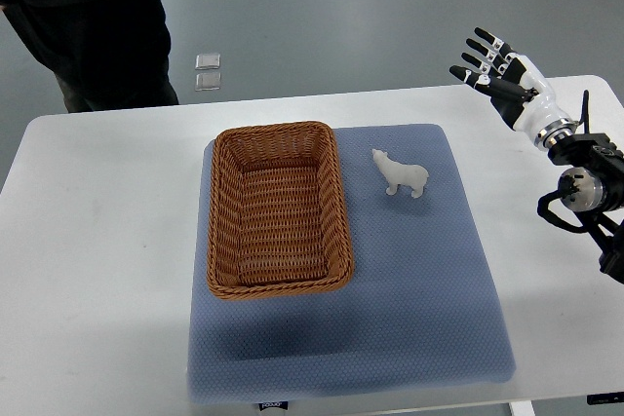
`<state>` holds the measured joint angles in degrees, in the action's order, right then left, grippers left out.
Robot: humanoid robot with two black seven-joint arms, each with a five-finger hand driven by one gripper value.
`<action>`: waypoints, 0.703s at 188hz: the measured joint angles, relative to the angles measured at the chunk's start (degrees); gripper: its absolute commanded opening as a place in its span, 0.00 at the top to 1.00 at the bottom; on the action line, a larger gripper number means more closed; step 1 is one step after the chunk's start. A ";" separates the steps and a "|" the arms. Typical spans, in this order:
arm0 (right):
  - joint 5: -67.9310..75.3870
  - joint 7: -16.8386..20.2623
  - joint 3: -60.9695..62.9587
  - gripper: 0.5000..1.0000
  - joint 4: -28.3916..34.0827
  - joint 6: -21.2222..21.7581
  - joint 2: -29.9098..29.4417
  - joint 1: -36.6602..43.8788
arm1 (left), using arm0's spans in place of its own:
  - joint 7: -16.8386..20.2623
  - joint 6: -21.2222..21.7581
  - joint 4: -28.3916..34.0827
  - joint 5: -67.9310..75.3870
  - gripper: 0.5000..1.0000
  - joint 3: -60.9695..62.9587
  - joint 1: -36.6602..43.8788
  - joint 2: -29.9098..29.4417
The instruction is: Place white bear in brown basket with right hand
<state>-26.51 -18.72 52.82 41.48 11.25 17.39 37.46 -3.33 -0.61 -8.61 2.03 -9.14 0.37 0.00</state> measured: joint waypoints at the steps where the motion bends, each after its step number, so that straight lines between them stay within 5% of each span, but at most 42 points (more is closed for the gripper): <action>1: 0.00 0.00 0.00 0.15 0.00 0.00 0.00 0.00 | 0.00 0.00 0.00 0.00 0.00 0.00 0.00 0.00; 132: -0.03 0.00 0.00 0.15 0.00 0.00 0.22 0.08 | 0.07 0.00 -0.09 0.03 0.00 -0.03 -0.01 0.00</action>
<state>-26.54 -18.72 52.82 41.48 11.25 17.61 37.55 -3.26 -0.61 -8.70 2.06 -9.17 0.36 0.00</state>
